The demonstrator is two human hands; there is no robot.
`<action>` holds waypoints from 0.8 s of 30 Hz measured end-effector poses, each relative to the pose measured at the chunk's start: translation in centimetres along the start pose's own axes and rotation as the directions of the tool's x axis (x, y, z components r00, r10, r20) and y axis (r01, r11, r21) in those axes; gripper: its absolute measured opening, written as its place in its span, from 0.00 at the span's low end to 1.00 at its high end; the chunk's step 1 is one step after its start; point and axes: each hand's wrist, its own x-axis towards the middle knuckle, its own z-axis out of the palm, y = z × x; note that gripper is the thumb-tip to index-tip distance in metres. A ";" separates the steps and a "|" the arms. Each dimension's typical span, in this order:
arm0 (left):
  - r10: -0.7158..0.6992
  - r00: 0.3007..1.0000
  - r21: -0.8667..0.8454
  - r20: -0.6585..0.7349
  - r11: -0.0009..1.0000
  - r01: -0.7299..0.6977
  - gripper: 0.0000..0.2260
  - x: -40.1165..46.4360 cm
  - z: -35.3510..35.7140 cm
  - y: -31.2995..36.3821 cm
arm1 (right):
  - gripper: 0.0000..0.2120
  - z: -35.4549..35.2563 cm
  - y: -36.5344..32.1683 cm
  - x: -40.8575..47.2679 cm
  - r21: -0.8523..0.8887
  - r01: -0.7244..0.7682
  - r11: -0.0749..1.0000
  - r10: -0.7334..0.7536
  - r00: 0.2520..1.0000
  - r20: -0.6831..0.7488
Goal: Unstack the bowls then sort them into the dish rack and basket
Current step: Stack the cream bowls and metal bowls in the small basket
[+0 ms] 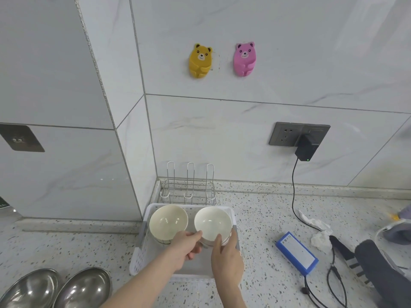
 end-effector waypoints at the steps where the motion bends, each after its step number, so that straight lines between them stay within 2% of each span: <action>1: -0.010 1.000 -0.044 0.023 0.999 0.011 0.05 -0.2 0.0 0.0 | 0.26 -0.1 0.0 -0.1 0.018 0.011 1.000 -0.011 1.000 -0.005; 4: -0.016 0.997 -0.114 0.081 0.993 0.025 0.03 -1.0 0.2 -0.2 | 0.24 -0.2 0.2 -0.3 0.054 0.054 0.997 -0.053 0.998 -0.015; 7: -0.009 0.993 -0.148 0.117 0.989 0.026 0.06 -2.0 0.1 -0.5 | 0.22 -0.3 0.4 -0.1 0.102 0.062 0.993 -0.062 0.998 -0.004; 9: -0.001 0.993 -0.147 0.121 0.989 0.019 0.06 -2.9 -0.2 -0.8 | 0.20 -0.7 0.4 0.0 0.223 0.029 0.974 -0.031 0.999 0.008; 11: 0.005 0.995 -0.152 0.096 0.988 0.010 0.05 -4.1 -0.9 -1.3 | 0.17 -1.3 0.3 0.0 0.388 -0.023 0.921 0.014 1.000 0.025; 13: 0.023 0.997 -0.166 0.075 0.986 -0.010 0.06 -5.2 -2.2 -2.0 | 0.15 -1.9 0.4 -0.5 0.475 -0.022 0.880 0.014 1.000 0.021; 18: 0.094 0.995 -0.247 0.023 0.965 -0.085 0.10 -8.9 -7.6 -4.7 | 0.12 -1.9 0.4 -5.0 0.563 0.021 0.826 -0.042 0.999 0.025; 24: 0.013 0.991 -0.403 -0.134 0.913 -0.067 0.10 -11.7 -13.7 -10.3 | 0.12 -0.7 1.4 -12.2 0.578 -0.055 0.814 -0.049 0.985 0.163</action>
